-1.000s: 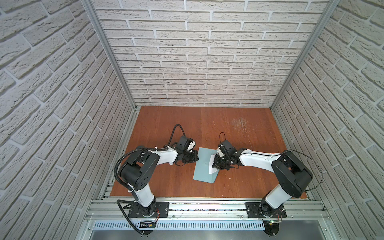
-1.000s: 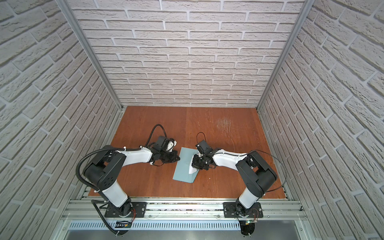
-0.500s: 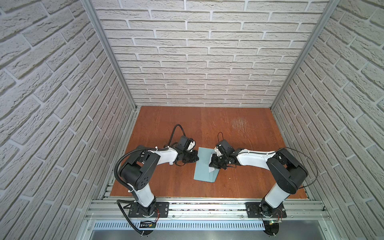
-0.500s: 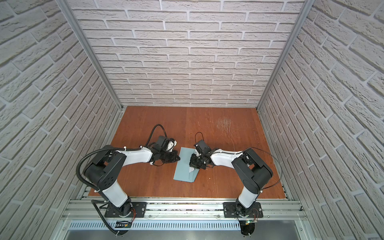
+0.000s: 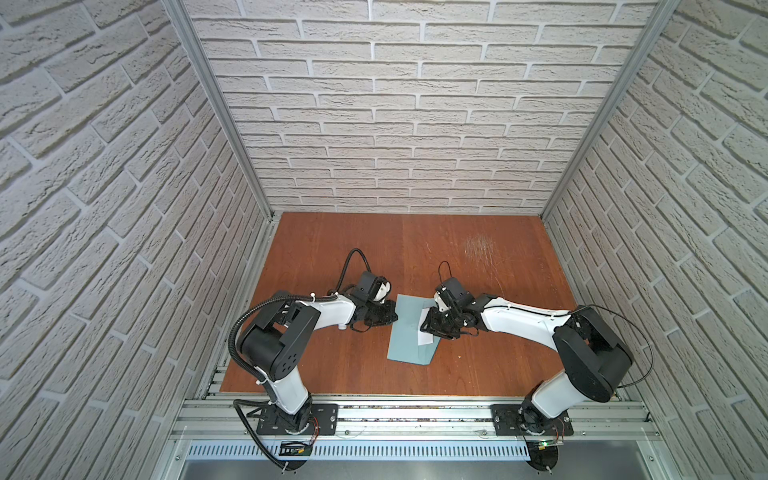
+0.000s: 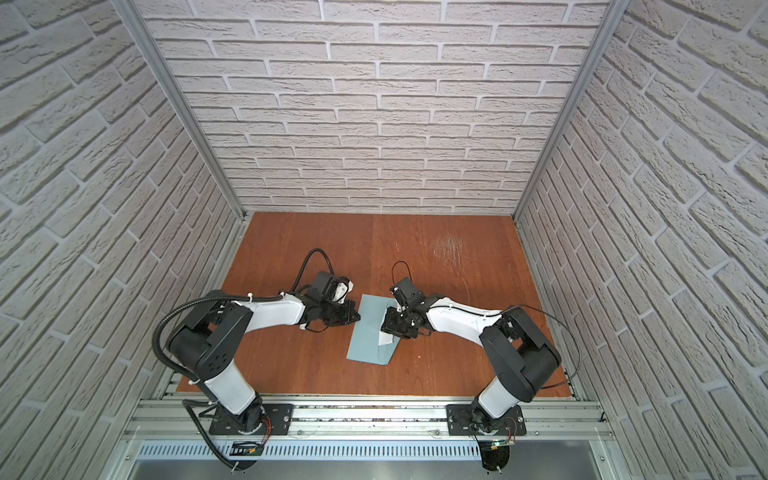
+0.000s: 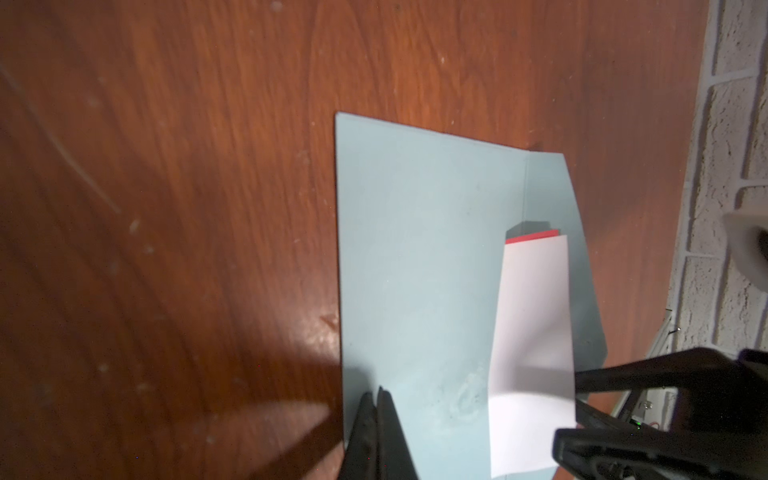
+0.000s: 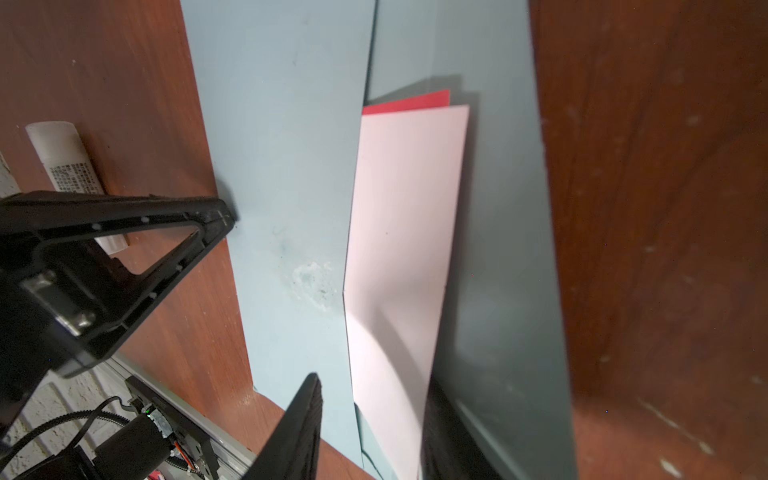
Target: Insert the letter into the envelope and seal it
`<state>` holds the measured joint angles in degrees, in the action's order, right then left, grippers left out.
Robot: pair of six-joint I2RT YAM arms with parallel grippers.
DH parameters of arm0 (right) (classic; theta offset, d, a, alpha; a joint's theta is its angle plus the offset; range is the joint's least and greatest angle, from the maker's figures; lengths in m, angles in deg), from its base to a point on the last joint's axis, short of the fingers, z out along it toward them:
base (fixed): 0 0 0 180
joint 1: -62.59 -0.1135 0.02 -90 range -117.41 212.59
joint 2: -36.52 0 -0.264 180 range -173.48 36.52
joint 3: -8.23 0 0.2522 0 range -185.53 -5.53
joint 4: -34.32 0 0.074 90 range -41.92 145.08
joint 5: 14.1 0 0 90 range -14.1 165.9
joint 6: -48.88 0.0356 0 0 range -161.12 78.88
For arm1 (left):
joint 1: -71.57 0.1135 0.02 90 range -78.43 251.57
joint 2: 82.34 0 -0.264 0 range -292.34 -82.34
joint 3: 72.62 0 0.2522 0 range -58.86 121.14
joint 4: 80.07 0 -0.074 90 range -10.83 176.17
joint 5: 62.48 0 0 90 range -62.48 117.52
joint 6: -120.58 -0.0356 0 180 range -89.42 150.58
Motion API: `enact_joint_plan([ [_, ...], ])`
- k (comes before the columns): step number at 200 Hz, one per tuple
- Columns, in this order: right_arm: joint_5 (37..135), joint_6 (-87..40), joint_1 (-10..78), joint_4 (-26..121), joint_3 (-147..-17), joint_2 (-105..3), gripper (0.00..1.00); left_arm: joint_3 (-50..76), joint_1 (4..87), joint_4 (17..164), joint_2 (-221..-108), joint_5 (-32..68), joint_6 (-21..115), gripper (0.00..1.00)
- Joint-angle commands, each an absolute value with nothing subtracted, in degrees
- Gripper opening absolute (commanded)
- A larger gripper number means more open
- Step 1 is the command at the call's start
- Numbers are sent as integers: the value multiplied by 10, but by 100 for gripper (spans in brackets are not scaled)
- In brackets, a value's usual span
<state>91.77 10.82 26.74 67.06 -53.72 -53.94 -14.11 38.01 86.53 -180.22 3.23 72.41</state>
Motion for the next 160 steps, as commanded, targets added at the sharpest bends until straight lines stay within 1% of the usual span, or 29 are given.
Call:
enact_joint_plan([
  [1,887,95,264,714,-552,-519,40,-154,369,835,-1810,47,721,0],
  [53,884,92,264,729,-565,-539,41,-154,362,835,-1812,47,722,0],
  [87,877,90,263,741,-580,-554,44,-154,360,834,-1812,46,723,0],
  [160,863,92,255,767,-608,-586,44,-152,360,834,-1815,44,722,0],
])
